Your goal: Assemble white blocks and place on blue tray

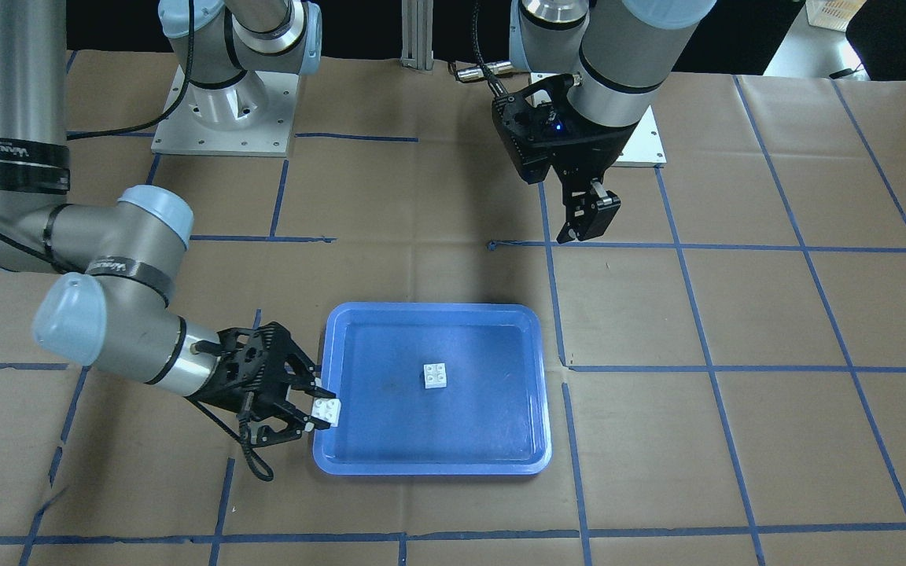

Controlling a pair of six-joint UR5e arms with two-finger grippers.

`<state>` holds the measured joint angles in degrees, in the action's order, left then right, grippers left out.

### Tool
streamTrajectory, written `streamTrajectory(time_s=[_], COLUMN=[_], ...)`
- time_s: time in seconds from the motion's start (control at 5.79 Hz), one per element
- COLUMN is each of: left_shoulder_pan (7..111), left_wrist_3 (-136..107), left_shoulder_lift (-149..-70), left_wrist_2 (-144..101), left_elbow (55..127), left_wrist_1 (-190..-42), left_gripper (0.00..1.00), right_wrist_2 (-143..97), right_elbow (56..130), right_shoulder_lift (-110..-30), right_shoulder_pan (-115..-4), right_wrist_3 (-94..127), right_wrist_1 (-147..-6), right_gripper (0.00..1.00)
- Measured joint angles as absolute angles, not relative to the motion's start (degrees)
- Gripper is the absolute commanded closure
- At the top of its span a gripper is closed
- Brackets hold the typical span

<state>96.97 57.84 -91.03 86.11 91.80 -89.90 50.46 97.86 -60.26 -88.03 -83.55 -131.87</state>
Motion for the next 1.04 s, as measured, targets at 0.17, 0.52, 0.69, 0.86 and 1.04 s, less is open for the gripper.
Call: streamTrajectory(time_s=[0.17,0.52,0.69,0.86,1.04], left_shoulder_pan=[96.8,96.0,95.4,94.8,93.9], left_wrist_3=[47.1,29.3,20.2,13.9,9.3], left_shoulder_lift=[-89.8,-88.2,-87.2,-86.4,-86.0], left_wrist_2=[86.3,86.5,86.6,86.7,86.7], left_elbow=[91.3,90.0,89.9,89.9,89.8], left_wrist_1=[-90.8,-90.0,-89.2,-89.0,-89.2], left_gripper=[0.01,0.01,0.01,0.01,0.01], right_wrist_2=[50.7,50.9,50.9,50.8,50.9], right_elbow=[100.6,105.7,107.5,108.2,108.5], right_shoulder_lift=[-59.8,-58.0,-57.6,-57.1,-56.6], right_shoulder_pan=[-90.8,-93.9,-94.8,-95.7,-96.3], right_wrist_3=[-78.7,-76.2,-76.3,-76.4,-76.3], right_wrist_1=[-139.4,-150.2,-152.9,-154.1,-154.5], right_gripper=[0.69,0.69,0.69,0.69,0.69])
